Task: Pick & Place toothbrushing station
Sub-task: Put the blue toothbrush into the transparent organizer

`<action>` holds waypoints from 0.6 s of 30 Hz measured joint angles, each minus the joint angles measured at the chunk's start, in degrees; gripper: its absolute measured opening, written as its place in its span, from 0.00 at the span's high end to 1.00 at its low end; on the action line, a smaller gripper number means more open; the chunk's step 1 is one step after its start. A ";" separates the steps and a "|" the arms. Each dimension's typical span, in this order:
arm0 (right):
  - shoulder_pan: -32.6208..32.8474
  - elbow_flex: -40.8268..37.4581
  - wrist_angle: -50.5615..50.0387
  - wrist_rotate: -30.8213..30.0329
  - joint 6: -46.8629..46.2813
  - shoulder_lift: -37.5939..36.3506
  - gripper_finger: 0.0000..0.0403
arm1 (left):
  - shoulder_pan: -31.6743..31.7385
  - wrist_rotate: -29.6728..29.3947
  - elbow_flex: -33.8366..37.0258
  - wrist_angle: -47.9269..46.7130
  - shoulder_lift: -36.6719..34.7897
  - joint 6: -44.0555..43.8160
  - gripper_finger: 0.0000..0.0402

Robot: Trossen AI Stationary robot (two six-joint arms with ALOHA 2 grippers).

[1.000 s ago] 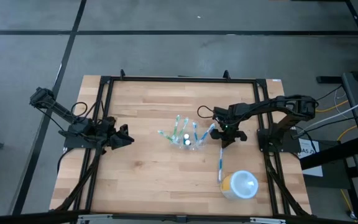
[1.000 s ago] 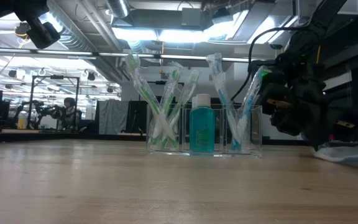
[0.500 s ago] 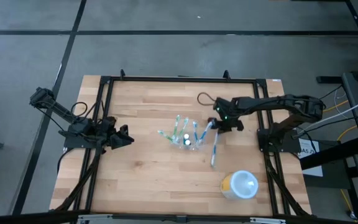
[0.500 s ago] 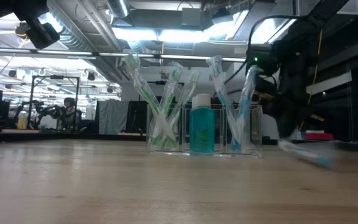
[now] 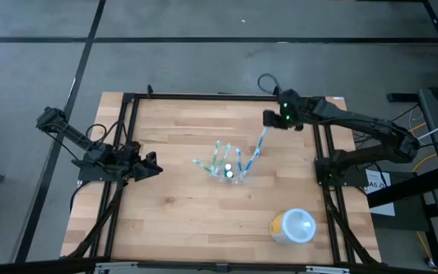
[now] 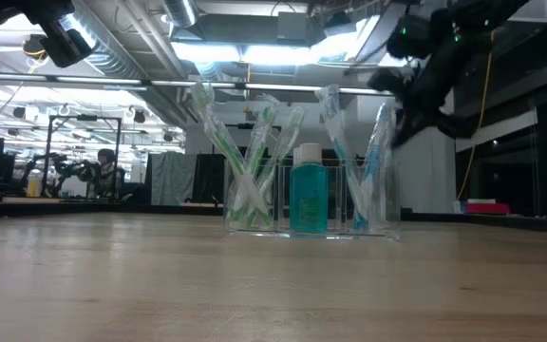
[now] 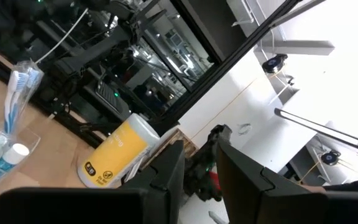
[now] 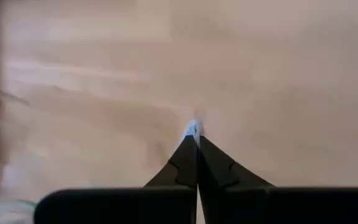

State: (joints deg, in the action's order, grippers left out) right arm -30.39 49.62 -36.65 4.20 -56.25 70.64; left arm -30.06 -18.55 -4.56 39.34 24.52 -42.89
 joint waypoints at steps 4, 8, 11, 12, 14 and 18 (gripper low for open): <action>-0.70 5.78 -0.41 -3.41 4.29 -1.83 1.00 | 0.00 -0.86 -0.01 1.04 0.00 0.14 0.78; 0.24 13.80 -3.85 -4.32 8.41 -2.08 1.00 | 0.04 -0.94 0.00 1.63 0.02 0.20 0.78; 4.11 20.33 -8.37 -8.05 11.12 -2.08 1.00 | 0.02 -0.96 -0.01 1.65 0.02 0.58 0.78; 5.80 22.33 -9.82 -9.51 11.78 -2.08 1.00 | 0.02 -1.13 -0.01 1.64 0.00 0.91 0.78; 9.31 26.49 -12.04 -11.86 13.23 -2.08 1.00 | 0.02 -2.00 -0.01 1.63 0.01 1.94 0.78; 19.30 32.21 -12.23 -15.48 12.95 -2.06 1.00 | 0.00 -5.11 0.00 1.63 0.00 4.66 0.78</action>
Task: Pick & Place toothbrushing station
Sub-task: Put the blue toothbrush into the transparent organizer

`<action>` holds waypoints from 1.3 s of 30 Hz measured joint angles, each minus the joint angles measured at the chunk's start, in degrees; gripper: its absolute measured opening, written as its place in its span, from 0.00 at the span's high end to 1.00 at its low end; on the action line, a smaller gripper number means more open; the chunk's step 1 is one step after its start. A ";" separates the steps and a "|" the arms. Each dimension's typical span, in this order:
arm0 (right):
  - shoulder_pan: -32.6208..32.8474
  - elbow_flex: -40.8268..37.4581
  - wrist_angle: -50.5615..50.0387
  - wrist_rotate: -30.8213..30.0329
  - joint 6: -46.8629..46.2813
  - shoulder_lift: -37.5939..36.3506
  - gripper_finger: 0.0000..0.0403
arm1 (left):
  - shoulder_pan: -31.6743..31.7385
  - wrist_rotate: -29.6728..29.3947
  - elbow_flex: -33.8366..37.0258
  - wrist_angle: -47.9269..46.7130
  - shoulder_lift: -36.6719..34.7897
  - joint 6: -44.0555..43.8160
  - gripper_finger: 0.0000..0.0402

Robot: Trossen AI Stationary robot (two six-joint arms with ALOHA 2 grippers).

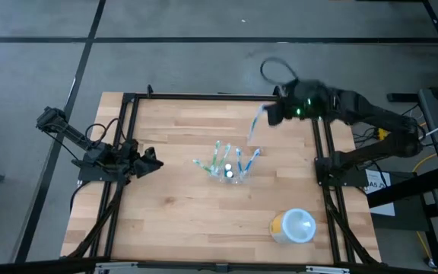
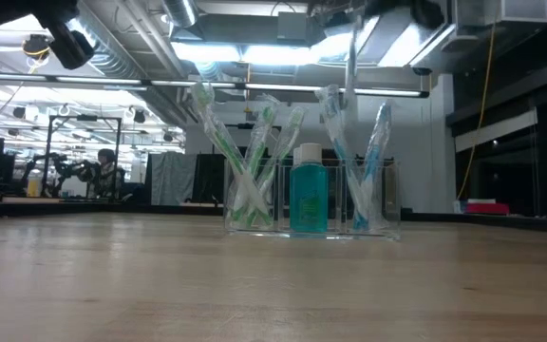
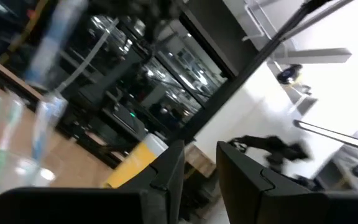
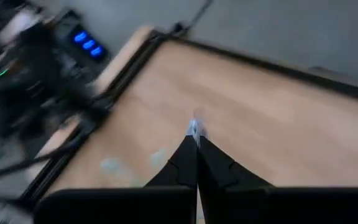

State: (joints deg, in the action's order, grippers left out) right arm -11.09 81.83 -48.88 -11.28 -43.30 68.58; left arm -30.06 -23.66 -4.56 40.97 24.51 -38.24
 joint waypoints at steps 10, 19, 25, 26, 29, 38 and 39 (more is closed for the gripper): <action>30.28 0.89 -1.04 -11.71 -4.31 5.32 1.00 | 1.58 9.20 -0.97 -5.61 -0.01 0.29 0.78; 37.61 0.89 4.00 -22.32 -5.50 7.21 1.00 | 10.69 17.25 -15.81 -36.29 0.66 9.99 0.78; 37.05 0.89 3.59 -21.82 -2.74 7.44 1.00 | 16.22 22.38 -27.43 -56.41 4.17 17.58 0.78; 37.02 0.86 2.46 -21.43 -2.84 7.55 1.00 | 16.48 22.64 -29.17 -58.77 5.10 18.55 0.78; 37.02 0.59 0.24 -20.97 -3.40 7.52 1.00 | 16.57 23.52 -32.07 -61.84 7.50 20.39 0.78; 36.58 -9.12 7.56 -24.34 -5.34 5.92 1.00 | 13.99 21.27 -32.30 -61.72 10.07 19.59 0.78; 36.54 -10.28 9.09 -24.62 -5.34 5.68 1.00 | 13.59 20.57 -32.30 -61.77 10.14 19.40 0.78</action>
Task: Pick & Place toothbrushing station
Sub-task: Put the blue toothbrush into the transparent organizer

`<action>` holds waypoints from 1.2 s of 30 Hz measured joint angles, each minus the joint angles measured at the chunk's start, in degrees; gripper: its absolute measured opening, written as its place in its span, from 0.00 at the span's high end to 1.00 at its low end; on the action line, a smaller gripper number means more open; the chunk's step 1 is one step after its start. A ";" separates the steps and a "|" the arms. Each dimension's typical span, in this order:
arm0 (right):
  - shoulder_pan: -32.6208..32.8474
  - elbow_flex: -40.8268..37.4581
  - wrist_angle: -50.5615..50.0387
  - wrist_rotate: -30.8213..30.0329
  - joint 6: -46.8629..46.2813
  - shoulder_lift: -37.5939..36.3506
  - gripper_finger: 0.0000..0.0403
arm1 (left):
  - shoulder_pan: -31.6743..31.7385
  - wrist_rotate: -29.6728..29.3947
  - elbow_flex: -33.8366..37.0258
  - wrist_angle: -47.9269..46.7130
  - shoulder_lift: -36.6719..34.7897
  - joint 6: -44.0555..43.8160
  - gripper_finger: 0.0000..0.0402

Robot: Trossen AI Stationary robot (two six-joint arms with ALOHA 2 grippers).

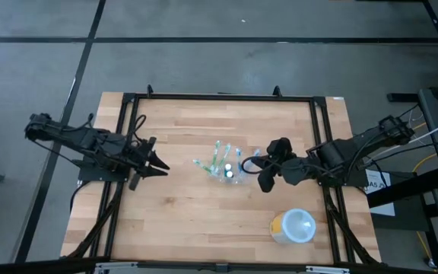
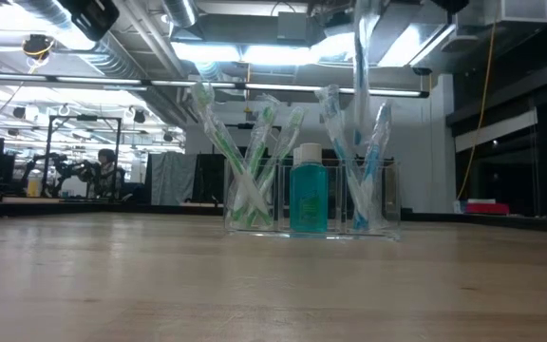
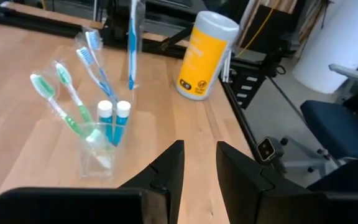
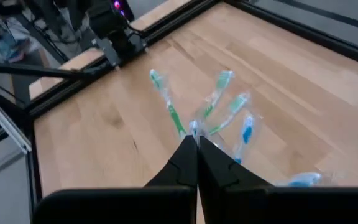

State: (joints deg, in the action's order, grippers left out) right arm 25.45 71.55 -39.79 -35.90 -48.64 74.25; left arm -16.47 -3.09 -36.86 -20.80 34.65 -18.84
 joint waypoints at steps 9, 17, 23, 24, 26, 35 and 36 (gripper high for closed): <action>-2.60 -5.23 3.11 1.06 0.46 -1.09 1.00 | -1.11 -1.93 0.01 0.85 1.23 -2.04 0.78; -5.14 -9.88 3.66 5.82 -0.35 -1.04 1.00 | -1.12 -1.93 0.04 3.15 2.77 -3.51 0.78; -6.16 -12.48 4.92 7.85 -0.91 -1.04 1.00 | -1.11 -2.50 0.04 3.45 3.71 -3.51 0.78; -6.29 -13.02 5.05 8.30 -1.02 -1.04 1.00 | -1.11 -2.85 0.04 3.66 3.72 -3.49 0.78; -6.32 -14.43 6.01 9.37 -1.46 -1.04 1.00 | -1.11 -3.28 0.04 3.94 3.75 -3.47 0.78; -6.83 -22.03 19.70 14.28 -1.63 -1.43 1.00 | -1.11 -3.34 0.04 4.33 3.76 -3.42 0.78; -6.86 -23.15 21.89 14.74 -2.25 -1.44 1.00 | -1.11 -3.33 0.04 4.34 3.76 -3.43 0.78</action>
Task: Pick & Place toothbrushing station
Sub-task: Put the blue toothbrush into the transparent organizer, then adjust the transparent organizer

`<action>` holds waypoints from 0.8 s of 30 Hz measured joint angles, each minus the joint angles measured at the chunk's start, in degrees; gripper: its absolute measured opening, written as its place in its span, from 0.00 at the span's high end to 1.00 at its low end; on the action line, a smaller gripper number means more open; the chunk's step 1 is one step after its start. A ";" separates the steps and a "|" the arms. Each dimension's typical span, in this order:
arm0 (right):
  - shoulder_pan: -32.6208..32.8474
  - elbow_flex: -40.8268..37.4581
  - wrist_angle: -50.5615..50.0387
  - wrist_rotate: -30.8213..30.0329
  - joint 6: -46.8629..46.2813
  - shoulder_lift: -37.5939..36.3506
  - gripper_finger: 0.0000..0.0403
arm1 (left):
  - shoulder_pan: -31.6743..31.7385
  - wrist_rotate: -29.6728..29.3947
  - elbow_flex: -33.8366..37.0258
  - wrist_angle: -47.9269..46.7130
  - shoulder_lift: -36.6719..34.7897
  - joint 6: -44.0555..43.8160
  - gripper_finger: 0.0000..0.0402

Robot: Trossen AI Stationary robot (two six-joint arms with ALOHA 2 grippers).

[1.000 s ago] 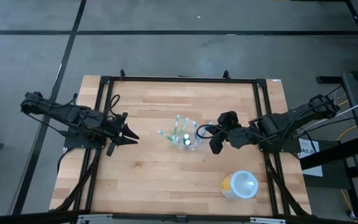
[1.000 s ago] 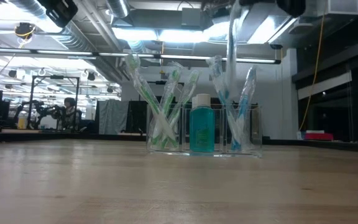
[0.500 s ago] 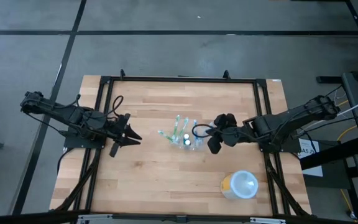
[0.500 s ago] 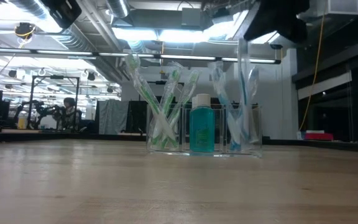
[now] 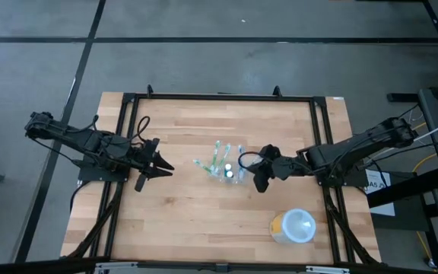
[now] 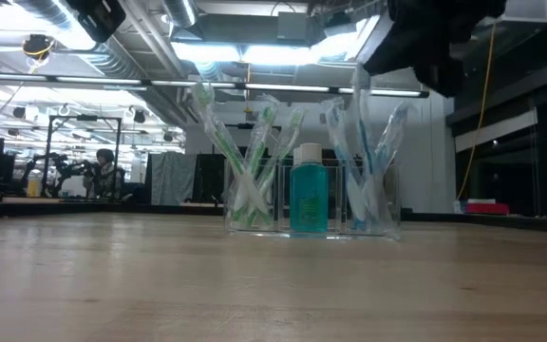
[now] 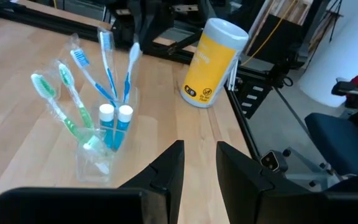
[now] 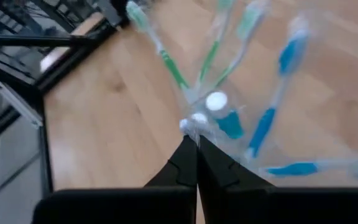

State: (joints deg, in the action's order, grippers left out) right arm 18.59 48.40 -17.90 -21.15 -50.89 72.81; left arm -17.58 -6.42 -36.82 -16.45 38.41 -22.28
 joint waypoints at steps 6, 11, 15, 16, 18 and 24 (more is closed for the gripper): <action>-0.20 -2.32 -2.80 -1.34 -3.86 -0.26 0.91 | 0.00 0.00 0.00 -0.04 0.00 -0.90 0.78; -0.90 -1.99 -1.23 -2.96 -5.69 -1.35 0.78 | 0.00 0.00 0.00 -0.01 -0.02 -1.17 0.78; -0.81 -1.92 1.82 -3.31 -5.43 -3.35 0.70 | 0.00 0.00 0.00 -0.01 -0.02 -1.57 0.78; -0.81 -1.90 2.00 -3.32 -5.37 -3.85 0.68 | 0.00 0.00 0.00 -0.03 0.00 -1.63 0.78; -0.77 -1.77 1.82 -3.67 -5.29 -5.12 0.66 | 0.00 0.00 0.00 0.09 -0.02 -1.89 0.78; -0.52 0.95 2.61 -8.58 -2.25 -8.74 0.66 | 0.00 -0.07 0.00 0.07 0.00 -2.04 0.78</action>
State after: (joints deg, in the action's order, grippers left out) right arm 18.07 49.36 -15.29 -29.73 -53.14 64.08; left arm -17.58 -6.49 -36.82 -16.39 38.41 -24.32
